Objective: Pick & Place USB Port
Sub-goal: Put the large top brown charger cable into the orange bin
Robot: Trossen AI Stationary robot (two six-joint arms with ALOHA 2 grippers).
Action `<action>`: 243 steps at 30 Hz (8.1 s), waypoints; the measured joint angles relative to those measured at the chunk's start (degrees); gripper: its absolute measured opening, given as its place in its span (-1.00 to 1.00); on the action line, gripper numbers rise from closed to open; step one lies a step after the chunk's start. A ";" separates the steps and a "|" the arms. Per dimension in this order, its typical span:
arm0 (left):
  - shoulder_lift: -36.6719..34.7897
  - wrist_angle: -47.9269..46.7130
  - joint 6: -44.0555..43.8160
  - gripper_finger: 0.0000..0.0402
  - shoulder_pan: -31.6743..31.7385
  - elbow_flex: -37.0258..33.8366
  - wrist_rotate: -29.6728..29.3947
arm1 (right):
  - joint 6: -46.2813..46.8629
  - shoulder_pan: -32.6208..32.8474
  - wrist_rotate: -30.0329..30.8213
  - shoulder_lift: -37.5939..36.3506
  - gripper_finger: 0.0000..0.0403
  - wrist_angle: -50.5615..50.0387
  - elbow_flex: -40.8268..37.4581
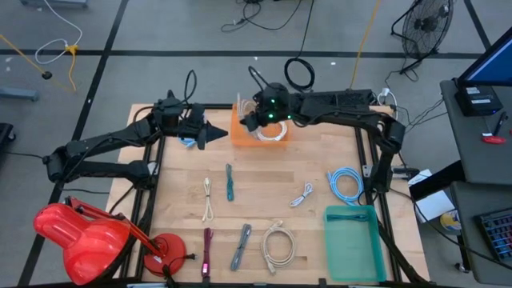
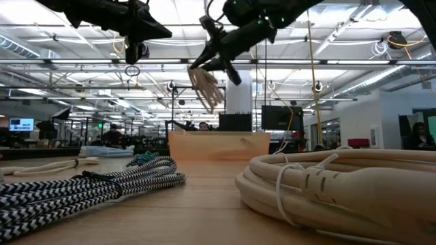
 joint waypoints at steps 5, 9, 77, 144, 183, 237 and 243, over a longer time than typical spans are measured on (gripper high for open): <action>-0.26 -3.02 -0.69 -0.97 2.08 -0.02 -0.38 | -10.76 -0.02 0.17 -2.19 -0.85 -17.81 5.32; -0.05 -4.94 -1.35 -0.97 4.91 -0.04 -0.44 | -17.65 0.66 0.10 -4.67 -0.85 -26.76 7.34; 40.02 -21.18 -9.24 0.04 7.91 40.96 26.45 | -24.11 19.23 34.42 -9.37 -0.85 -35.92 7.37; 37.46 -6.25 -19.06 0.04 9.88 40.94 31.04 | -23.97 18.71 38.82 -10.40 -0.85 -29.54 7.34; 38.43 -24.26 -2.18 0.04 3.93 40.89 13.40 | -11.64 16.43 26.03 -7.47 -0.86 -30.54 7.39; 38.36 -33.65 2.24 -0.94 13.63 40.89 10.89 | -20.07 19.77 21.65 -11.62 -0.30 -27.97 7.43; 39.89 -32.81 1.76 -0.94 15.05 40.89 11.21 | -18.24 19.86 23.59 -13.63 -0.37 -30.06 7.50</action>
